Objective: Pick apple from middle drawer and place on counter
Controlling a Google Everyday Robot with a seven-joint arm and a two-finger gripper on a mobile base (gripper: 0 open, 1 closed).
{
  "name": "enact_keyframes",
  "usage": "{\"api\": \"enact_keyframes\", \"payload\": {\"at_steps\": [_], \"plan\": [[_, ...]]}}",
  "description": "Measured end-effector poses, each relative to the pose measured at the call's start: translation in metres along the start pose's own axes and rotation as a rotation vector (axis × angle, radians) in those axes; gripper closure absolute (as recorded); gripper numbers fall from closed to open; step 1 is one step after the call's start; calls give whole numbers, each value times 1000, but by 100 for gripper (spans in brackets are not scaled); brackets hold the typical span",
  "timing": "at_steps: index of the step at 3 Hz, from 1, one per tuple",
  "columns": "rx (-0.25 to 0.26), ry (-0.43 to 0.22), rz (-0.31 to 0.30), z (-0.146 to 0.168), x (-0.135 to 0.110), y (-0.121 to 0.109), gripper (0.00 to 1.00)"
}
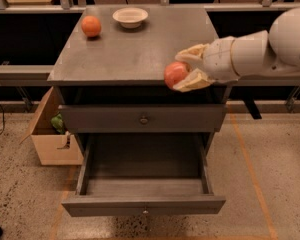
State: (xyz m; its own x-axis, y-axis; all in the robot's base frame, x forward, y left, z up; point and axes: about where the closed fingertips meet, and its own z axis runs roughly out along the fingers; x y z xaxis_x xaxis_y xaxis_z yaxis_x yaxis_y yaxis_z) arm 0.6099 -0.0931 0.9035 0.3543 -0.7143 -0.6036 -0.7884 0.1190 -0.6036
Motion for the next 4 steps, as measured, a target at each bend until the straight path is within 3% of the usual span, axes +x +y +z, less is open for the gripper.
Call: {"api": "enact_keyframes", "payload": {"at_steps": [2,3,4], "plan": [[-177,-9,-105,42,-2,-60,100],[-239,33,-271,60,-20,-92,100],[-230,139,-518,71,-55,-133,83]]}}
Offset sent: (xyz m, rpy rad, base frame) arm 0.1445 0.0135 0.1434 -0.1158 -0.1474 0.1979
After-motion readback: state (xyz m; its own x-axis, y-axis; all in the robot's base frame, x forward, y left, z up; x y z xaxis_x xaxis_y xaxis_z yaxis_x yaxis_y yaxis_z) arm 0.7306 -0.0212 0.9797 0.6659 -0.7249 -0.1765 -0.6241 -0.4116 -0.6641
